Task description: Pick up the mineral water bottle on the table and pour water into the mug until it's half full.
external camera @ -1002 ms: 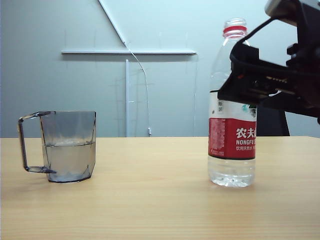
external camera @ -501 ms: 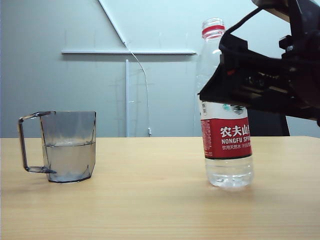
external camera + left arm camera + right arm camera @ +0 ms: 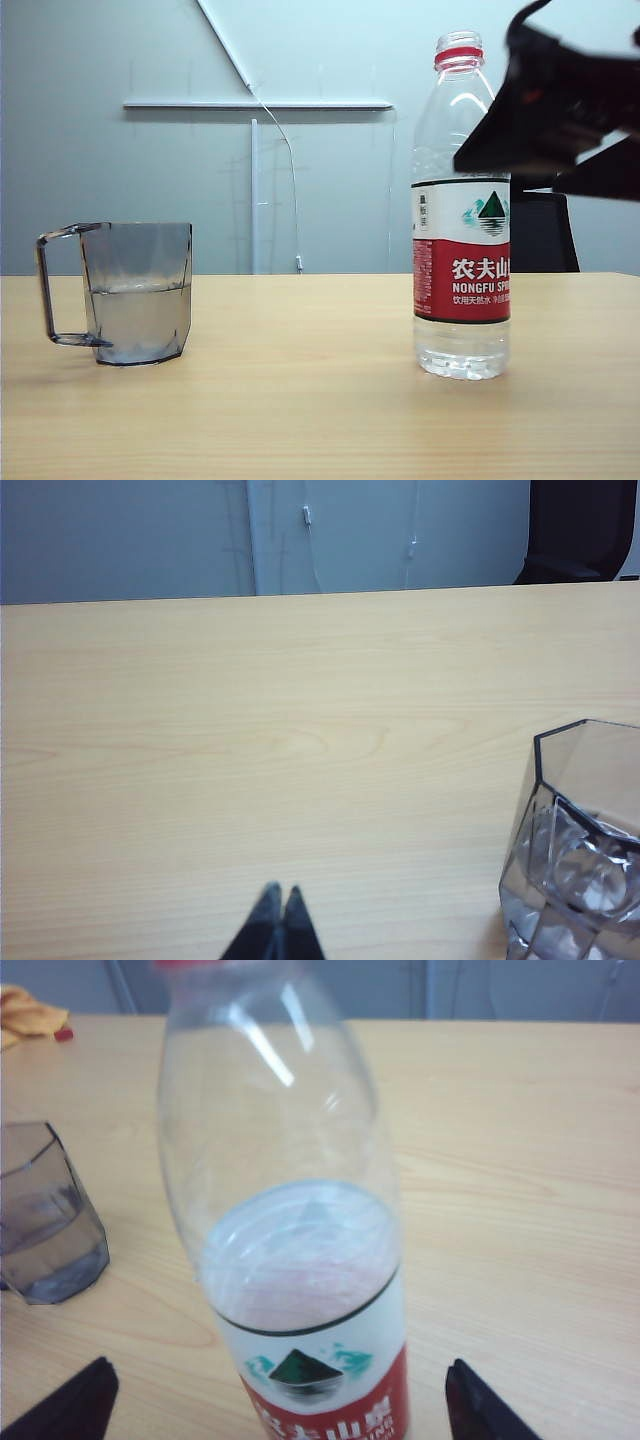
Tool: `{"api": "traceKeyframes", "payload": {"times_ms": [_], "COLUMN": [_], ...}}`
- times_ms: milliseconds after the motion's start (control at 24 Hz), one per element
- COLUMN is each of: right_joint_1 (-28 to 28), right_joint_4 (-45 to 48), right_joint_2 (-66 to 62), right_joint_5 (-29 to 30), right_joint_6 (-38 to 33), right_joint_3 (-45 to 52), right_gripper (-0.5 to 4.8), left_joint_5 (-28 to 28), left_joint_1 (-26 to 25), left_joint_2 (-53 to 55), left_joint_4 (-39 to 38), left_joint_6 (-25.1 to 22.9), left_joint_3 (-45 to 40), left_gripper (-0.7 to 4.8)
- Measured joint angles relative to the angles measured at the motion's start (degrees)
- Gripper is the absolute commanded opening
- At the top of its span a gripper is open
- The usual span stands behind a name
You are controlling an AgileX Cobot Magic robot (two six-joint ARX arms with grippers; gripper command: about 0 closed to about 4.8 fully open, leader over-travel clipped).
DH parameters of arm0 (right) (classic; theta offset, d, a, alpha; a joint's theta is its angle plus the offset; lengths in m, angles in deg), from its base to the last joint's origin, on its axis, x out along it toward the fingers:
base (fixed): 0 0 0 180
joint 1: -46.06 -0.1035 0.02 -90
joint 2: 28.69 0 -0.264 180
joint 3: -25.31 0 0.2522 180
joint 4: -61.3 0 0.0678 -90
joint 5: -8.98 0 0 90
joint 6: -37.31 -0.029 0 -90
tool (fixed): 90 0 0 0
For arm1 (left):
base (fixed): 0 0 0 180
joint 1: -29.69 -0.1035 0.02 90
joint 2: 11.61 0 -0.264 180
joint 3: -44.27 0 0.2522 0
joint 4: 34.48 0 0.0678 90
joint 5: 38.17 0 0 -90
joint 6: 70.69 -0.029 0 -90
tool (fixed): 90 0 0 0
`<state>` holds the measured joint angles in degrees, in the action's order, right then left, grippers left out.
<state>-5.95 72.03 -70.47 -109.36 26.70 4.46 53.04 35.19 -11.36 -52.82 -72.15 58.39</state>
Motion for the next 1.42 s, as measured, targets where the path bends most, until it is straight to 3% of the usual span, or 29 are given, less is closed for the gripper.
{"api": "traceKeyframes", "payload": {"times_ms": [167, 376, 501, 710, 1419], "right_joint_1": [-0.02, -0.04, -0.04, -0.04, 0.02], "right_joint_4": [-10.60, -24.04, -29.90, -33.90, -34.97], "right_joint_2": [13.44, 27.71, 33.90, 41.70, 41.72], "right_joint_5": [-0.04, -0.09, -0.04, -0.02, 0.02], "right_joint_6": [-1.66, -2.69, -2.75, -2.86, -2.86], "right_joint_3": [0.02, 0.00, 0.04, 0.00, 0.02], "right_gripper": [4.49, 3.46, 1.36, 0.21, 0.13], "left_joint_5": [0.09, 0.09, 0.09, 0.09, 0.09], "left_joint_1": [-1.99, -5.22, -5.31, -5.29, -5.25], "left_joint_2": [0.00, 0.02, 0.02, 0.02, 0.02], "left_joint_4": [0.02, 0.02, 0.00, 0.02, 0.00], "left_joint_6": [0.00, 0.00, 0.00, 0.00, 0.00], "left_joint_3": [0.02, 0.02, 0.00, 0.02, 0.00], "left_gripper": [-0.02, -0.02, -0.02, -0.02, -0.02]}}
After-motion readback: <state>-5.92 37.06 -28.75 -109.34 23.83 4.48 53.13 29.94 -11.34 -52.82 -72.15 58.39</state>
